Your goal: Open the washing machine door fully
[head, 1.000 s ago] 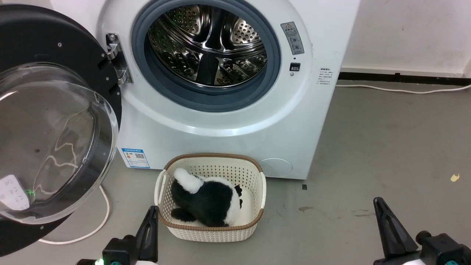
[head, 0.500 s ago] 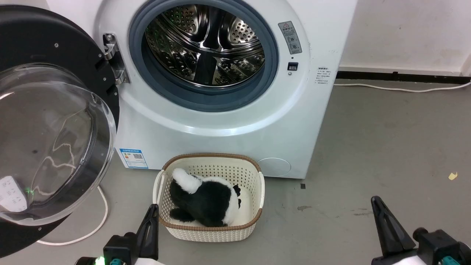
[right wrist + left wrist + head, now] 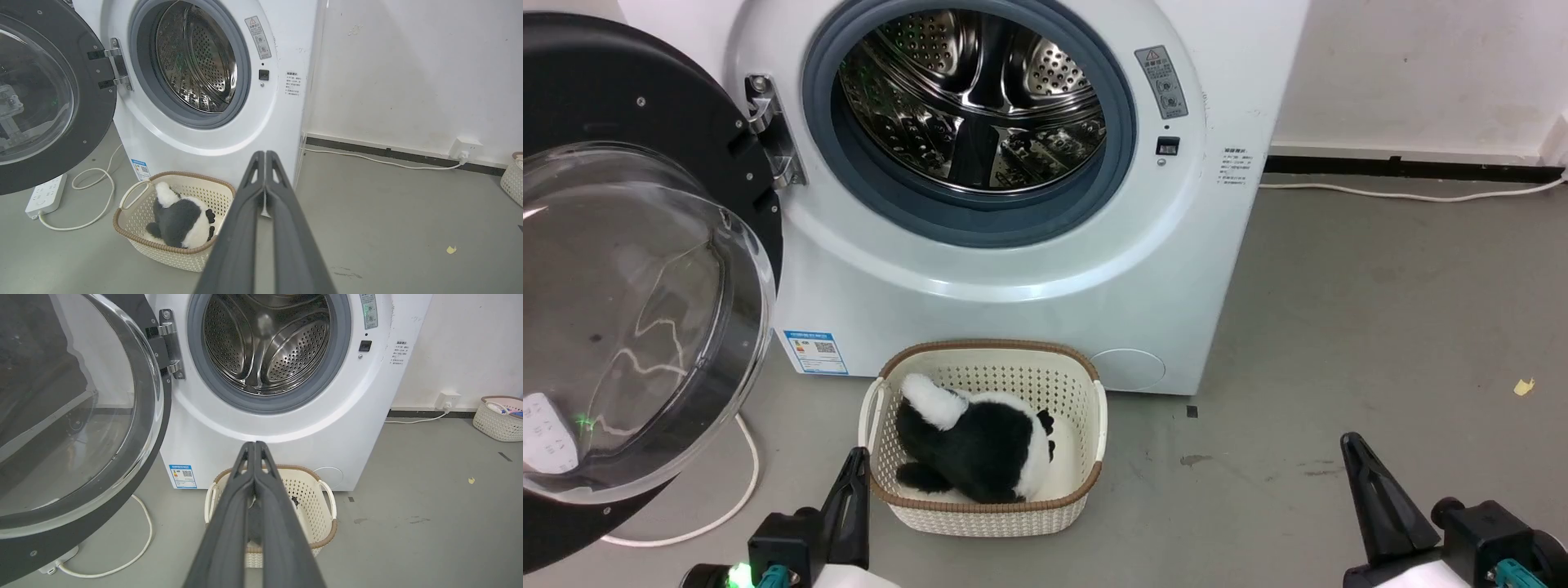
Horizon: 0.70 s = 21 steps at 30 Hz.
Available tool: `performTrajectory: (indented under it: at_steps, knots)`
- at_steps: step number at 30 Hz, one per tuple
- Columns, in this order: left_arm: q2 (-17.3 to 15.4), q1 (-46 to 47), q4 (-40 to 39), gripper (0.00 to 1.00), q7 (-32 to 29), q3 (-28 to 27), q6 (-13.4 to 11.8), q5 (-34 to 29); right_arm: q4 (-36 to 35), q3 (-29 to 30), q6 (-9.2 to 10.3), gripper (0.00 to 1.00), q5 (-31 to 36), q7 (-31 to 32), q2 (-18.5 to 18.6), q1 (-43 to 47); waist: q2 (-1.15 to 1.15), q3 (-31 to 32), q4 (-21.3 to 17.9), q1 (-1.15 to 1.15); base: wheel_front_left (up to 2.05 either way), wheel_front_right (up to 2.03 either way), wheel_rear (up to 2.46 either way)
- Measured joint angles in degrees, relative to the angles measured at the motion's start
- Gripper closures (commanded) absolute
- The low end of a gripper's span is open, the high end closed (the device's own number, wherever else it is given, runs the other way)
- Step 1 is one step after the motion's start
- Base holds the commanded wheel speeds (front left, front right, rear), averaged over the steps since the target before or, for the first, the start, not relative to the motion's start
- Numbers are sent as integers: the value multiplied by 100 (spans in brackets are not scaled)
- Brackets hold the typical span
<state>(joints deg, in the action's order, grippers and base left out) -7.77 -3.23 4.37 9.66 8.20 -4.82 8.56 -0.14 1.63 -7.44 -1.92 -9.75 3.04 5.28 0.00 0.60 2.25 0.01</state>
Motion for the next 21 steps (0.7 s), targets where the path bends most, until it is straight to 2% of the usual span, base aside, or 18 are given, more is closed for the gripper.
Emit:
performTrajectory:
  at_steps: [21]
  knots:
    - [143,82,-93,100,-237,-197,105,-198,1,-35,0,100,43,243,0,-107,0,-15,-57,0,0,0,0]
